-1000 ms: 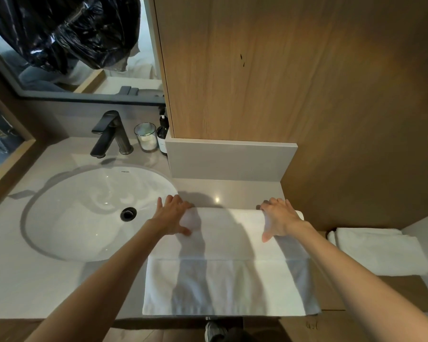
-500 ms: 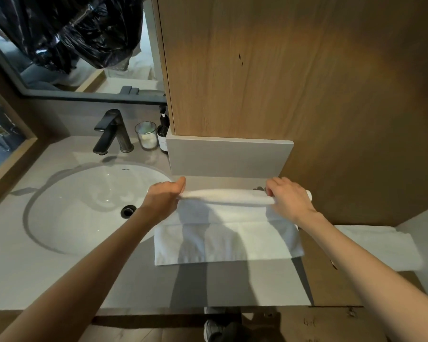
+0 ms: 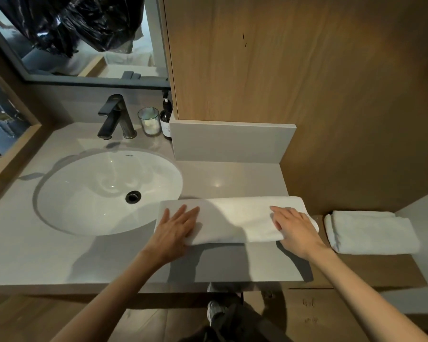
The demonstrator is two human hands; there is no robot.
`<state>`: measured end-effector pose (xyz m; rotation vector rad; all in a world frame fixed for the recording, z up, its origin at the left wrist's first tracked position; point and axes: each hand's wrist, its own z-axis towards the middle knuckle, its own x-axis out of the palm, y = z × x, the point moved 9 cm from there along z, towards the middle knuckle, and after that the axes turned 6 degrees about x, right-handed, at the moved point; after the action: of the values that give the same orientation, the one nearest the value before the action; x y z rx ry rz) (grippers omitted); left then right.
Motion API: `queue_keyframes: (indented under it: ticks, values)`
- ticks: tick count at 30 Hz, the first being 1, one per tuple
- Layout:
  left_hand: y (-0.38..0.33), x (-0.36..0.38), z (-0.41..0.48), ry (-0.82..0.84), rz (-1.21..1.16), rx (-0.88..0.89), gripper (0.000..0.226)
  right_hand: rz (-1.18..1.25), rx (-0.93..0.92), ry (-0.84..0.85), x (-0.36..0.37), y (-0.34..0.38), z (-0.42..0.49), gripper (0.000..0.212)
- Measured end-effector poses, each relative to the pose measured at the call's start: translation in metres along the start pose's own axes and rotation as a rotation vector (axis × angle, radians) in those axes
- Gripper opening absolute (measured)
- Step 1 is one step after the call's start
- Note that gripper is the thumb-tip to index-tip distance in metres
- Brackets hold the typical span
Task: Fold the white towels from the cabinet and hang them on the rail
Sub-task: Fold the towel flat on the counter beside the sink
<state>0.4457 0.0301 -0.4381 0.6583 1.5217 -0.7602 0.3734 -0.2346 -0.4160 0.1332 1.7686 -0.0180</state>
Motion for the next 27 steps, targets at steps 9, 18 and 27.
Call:
queue_keyframes:
  ticks: [9,18,27]
  values:
    - [-0.005,-0.007,-0.004,0.024,-0.208,-0.102,0.051,0.184,0.069,0.298,0.012,0.010,-0.005,0.020]
    - [-0.038,0.001,0.051,-0.016,-0.198,-0.311,0.057,0.245,0.113,-0.009,0.014,0.084,0.043,0.050]
    - [-0.029,0.021,0.042,-0.001,-0.060,-0.341,0.061,0.098,0.157,-0.060,0.040,0.071,0.040,0.067]
